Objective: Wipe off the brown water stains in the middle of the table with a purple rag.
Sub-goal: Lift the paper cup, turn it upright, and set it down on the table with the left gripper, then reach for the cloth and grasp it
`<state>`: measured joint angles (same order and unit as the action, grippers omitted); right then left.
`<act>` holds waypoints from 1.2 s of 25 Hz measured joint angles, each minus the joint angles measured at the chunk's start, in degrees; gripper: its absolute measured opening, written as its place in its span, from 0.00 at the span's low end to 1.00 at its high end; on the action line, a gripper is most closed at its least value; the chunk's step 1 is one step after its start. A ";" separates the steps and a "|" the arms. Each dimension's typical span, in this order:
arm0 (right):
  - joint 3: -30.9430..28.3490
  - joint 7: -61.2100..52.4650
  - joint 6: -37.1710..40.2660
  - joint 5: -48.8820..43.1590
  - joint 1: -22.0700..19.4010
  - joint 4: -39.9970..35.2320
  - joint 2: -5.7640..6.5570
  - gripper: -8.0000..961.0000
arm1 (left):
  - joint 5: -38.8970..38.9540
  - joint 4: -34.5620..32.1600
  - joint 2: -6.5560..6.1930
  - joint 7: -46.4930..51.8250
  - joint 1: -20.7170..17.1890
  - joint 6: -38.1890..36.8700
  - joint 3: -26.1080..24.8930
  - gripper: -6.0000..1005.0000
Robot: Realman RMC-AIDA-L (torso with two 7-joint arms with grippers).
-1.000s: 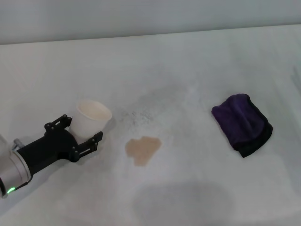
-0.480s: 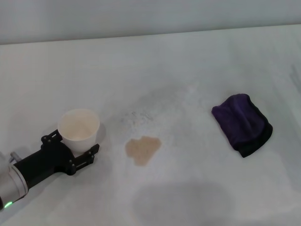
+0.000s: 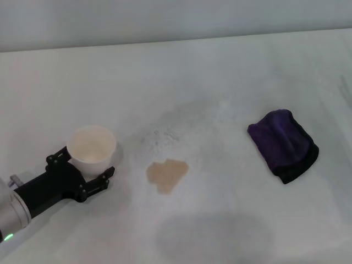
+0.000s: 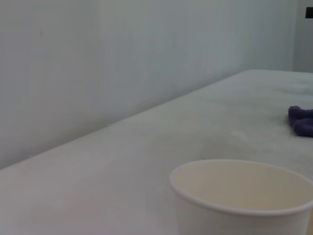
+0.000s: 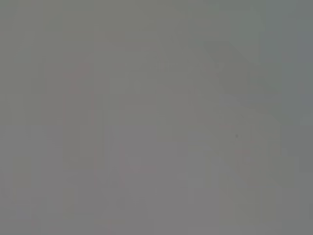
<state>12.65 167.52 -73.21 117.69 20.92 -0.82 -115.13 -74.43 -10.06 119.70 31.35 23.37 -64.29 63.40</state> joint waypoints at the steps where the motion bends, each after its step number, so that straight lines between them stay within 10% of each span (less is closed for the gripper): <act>1: 0.00 0.00 0.00 0.00 0.00 0.01 0.00 0.85 | 0.32 0.00 0.00 -0.43 0.00 0.00 0.06 0.80; 30: 2.41 0.84 -0.02 0.00 1.01 -0.71 -0.09 0.82 | 9.93 -0.08 -0.06 -7.43 -11.01 -12.02 0.17 0.87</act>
<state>15.06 168.36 -73.23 117.69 21.93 -1.53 -115.23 -64.50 -10.14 119.64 23.92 12.36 -76.31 63.58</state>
